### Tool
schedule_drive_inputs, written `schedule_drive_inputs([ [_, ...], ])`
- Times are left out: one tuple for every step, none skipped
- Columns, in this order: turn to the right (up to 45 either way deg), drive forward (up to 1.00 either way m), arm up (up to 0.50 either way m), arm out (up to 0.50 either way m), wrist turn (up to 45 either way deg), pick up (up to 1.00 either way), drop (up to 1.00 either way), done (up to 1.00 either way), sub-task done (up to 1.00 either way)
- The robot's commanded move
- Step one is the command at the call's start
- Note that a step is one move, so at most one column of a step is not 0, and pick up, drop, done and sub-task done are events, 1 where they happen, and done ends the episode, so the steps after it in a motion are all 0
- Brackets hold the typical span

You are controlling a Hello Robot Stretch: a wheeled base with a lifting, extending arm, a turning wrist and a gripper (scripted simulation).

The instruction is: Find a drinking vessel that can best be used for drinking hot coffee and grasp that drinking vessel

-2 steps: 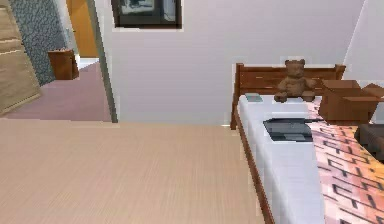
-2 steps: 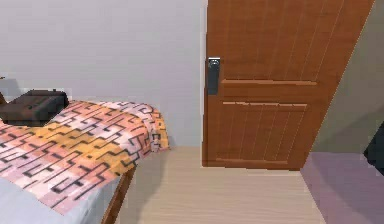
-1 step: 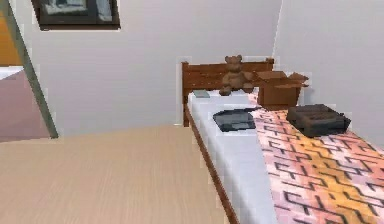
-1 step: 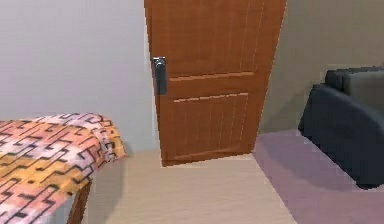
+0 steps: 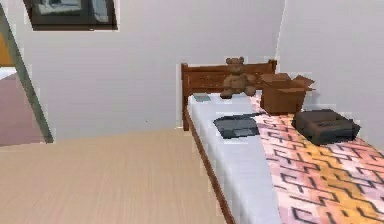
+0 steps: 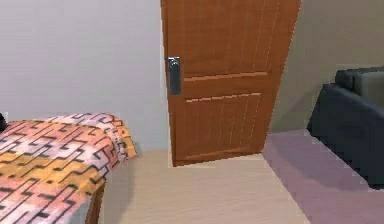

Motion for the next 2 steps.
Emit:
schedule_drive_inputs([
  [-45.0, 0.00, 0.00, 0.00, 0.0, 0.00, 0.00, 0.00, 0.00],
  [-3.0, 0.00, 0.00, 0.00, 0.0, 0.00, 0.00, 0.00, 0.00],
])
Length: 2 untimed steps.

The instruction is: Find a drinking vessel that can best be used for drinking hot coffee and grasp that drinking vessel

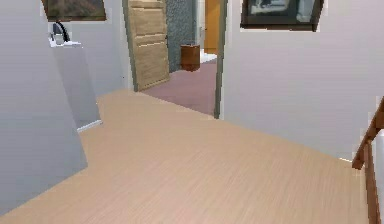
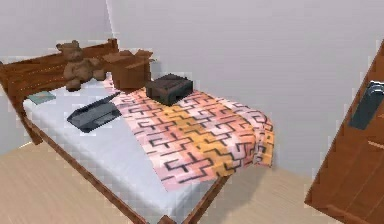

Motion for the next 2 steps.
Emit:
schedule_drive_inputs([
  [0.0, 1.00, 0.00, 0.00, 0.0, 0.00, 0.00, 0.00, 0.00],
  [0.0, 1.00, 0.00, 0.00, 0.0, 0.00, 0.00, 0.00, 0.00],
])
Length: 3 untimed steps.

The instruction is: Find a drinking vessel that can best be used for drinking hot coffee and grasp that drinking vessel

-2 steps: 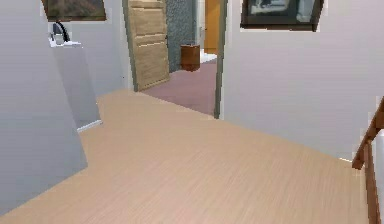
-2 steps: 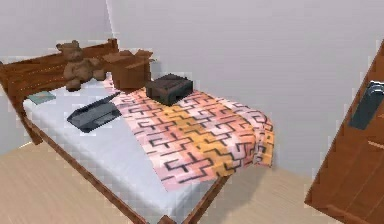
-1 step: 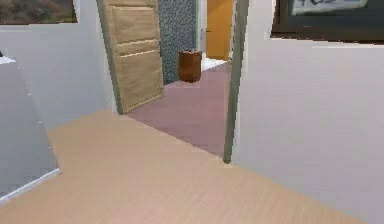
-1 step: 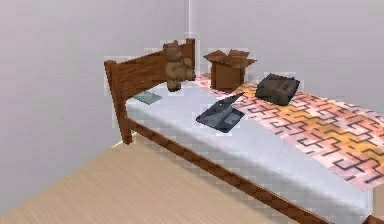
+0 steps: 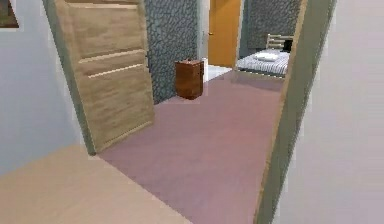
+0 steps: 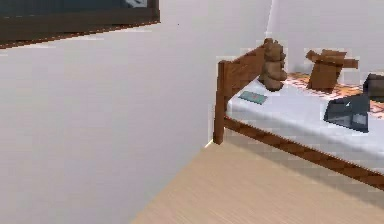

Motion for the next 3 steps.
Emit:
schedule_drive_inputs([
  [-3.0, 0.00, 0.00, 0.00, 0.0, 0.00, 0.00, 0.00, 0.00],
  [-24.0, 0.00, 0.00, 0.00, 0.0, 0.00, 0.00, 0.00, 0.00],
  [0.0, 0.30, 0.00, 0.00, 0.0, 0.00, 0.00, 0.00, 0.00],
])
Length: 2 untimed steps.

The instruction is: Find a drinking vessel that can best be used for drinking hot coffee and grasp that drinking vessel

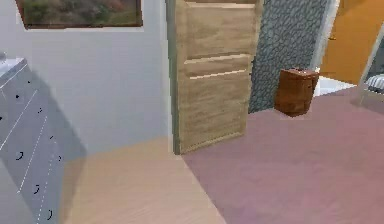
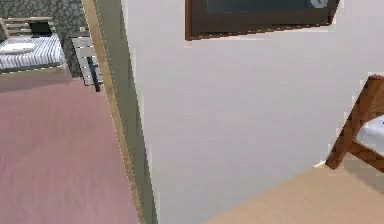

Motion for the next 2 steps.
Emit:
schedule_drive_inputs([
  [33.0, 0.00, 0.00, 0.00, 0.0, 0.00, 0.00, 0.00, 0.00],
  [0.0, 0.50, 0.00, 0.00, 0.0, 0.00, 0.00, 0.00, 0.00],
])
